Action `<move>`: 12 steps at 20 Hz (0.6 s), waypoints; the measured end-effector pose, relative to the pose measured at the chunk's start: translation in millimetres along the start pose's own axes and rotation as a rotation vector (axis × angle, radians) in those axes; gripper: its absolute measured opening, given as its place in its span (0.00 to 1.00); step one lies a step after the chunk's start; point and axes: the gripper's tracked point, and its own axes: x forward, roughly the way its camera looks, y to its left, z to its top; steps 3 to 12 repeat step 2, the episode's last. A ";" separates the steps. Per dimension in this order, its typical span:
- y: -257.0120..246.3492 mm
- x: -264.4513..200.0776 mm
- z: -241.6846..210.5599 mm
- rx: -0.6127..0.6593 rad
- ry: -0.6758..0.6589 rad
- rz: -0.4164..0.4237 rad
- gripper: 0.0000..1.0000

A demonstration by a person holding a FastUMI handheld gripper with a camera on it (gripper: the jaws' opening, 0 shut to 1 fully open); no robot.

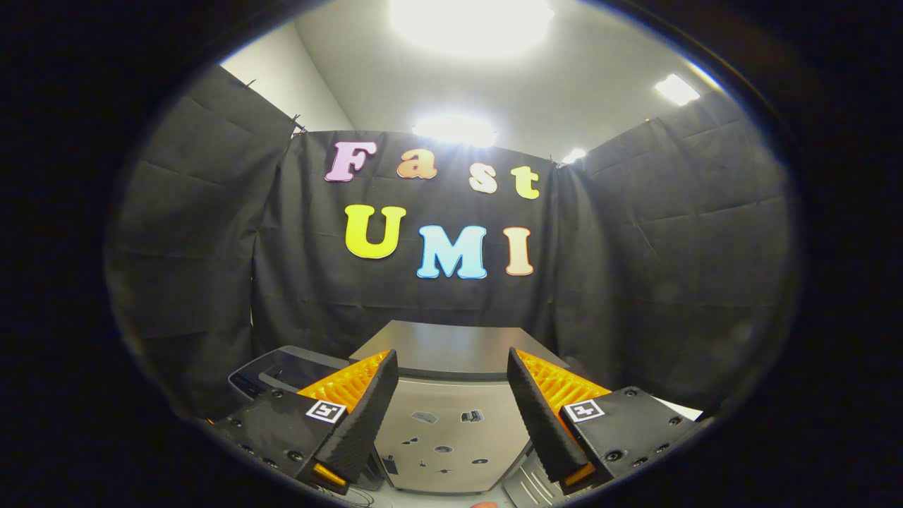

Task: Put the clothes into the washing machine and then close the washing machine lid.

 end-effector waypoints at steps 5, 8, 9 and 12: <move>-1.1 3.9 -4.7 -0.015 0.012 0.019 0.96; -1.1 3.9 -4.7 -0.015 0.012 0.019 0.96; -1.1 3.9 -4.7 -0.015 0.012 0.019 0.96; -1.1 3.9 -4.7 -0.015 0.012 0.019 0.96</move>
